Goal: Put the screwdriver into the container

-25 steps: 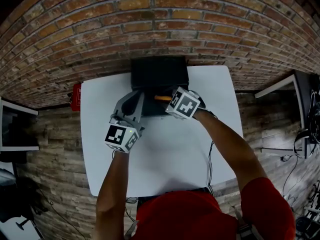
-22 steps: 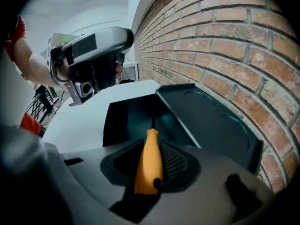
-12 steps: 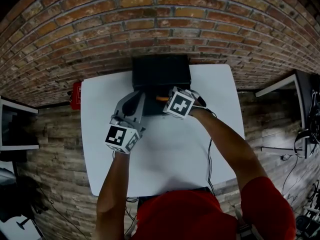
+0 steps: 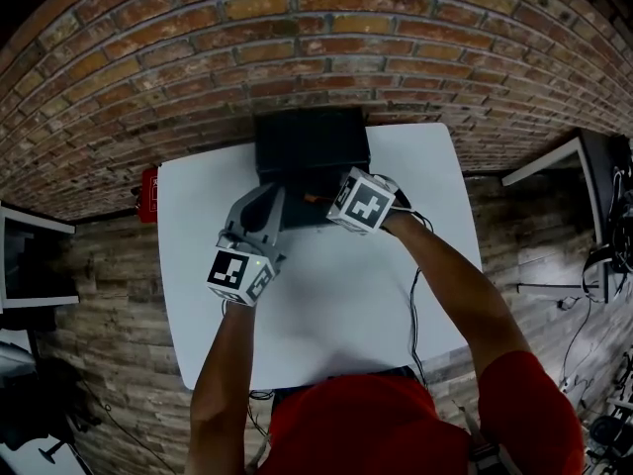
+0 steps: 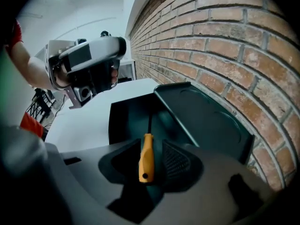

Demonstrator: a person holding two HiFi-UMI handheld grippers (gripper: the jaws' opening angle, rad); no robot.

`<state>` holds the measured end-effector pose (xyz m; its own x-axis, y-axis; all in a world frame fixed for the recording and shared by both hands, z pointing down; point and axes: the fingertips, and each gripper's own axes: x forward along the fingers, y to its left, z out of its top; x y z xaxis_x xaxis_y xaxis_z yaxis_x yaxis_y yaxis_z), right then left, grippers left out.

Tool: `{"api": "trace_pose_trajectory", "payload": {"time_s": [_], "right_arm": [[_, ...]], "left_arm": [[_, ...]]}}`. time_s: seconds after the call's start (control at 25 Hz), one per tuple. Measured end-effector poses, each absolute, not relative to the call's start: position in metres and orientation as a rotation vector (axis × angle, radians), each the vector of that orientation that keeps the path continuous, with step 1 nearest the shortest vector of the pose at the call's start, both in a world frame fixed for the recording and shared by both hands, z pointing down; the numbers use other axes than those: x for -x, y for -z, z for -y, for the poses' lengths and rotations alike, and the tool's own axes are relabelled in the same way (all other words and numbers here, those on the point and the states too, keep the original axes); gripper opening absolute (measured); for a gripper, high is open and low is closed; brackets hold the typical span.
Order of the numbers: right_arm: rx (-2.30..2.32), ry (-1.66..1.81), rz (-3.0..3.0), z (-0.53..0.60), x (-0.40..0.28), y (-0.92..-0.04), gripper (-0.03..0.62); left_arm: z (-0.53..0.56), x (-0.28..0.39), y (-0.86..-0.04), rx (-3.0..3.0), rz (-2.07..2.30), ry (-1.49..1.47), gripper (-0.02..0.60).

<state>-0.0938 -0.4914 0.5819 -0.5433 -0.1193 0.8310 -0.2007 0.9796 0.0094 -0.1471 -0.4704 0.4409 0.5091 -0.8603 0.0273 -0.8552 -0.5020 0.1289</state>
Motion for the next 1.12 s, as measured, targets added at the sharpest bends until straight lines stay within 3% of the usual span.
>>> {"api": "trace_pose_trajectory", "payload": {"time_s": [0.28, 0.6, 1.12], "right_arm": [[-0.318, -0.125, 2.311, 0.480, 0.086, -0.536, 0.140], [-0.449, 0.017, 2.580, 0.451, 0.083, -0.453, 0.065], [-0.576, 0.102, 2.948, 0.372, 0.078, -0.341, 0.040]], "left_arm": [[0.459, 0.132, -0.432, -2.653, 1.454, 0.059, 0.014], [0.436, 0.114, -0.402, -2.697, 1.439, 0.073, 0.014], [0.379, 0.099, -0.341, -2.710, 1.404, 0.177, 0.012]]}}
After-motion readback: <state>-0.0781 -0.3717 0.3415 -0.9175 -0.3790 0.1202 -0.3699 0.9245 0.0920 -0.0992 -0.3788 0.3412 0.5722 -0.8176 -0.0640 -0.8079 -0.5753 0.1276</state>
